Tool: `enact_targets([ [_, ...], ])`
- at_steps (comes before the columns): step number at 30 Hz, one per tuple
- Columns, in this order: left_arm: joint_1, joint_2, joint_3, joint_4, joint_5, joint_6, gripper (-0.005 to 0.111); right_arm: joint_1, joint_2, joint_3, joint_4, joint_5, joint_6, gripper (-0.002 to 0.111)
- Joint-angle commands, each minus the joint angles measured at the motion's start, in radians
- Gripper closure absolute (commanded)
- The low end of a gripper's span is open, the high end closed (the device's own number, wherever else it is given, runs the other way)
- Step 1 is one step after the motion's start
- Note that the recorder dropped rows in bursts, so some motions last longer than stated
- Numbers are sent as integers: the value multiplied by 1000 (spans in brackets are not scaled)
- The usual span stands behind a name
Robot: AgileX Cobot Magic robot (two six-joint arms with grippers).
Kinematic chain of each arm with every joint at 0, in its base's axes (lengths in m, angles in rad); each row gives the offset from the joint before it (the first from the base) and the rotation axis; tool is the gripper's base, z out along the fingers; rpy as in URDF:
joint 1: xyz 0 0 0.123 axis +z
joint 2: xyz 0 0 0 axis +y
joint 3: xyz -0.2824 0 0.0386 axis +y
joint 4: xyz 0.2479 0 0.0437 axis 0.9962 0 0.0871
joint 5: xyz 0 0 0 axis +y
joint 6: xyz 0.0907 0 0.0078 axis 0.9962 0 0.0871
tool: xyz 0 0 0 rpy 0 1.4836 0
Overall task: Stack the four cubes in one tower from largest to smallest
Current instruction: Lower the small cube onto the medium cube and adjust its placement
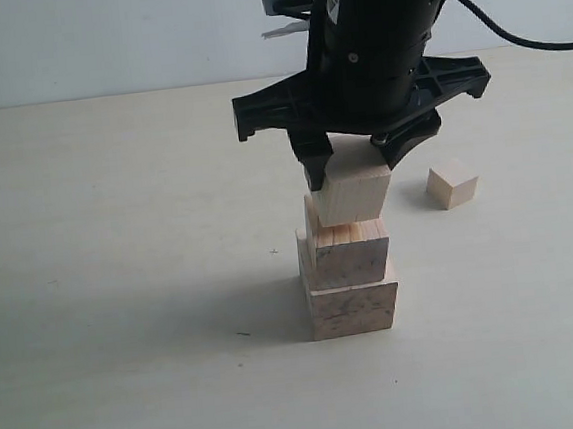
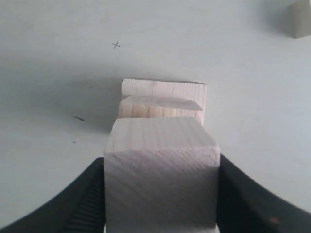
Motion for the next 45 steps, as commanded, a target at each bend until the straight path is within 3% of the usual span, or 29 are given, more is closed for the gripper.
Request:
enact_targets([
  [1, 1, -7, 3, 1, -1, -2, 107, 2, 18, 4, 15, -5, -16, 98],
  [45, 1, -7, 3, 1, -1, 0, 107, 2, 35, 4, -12, -5, 28, 98],
])
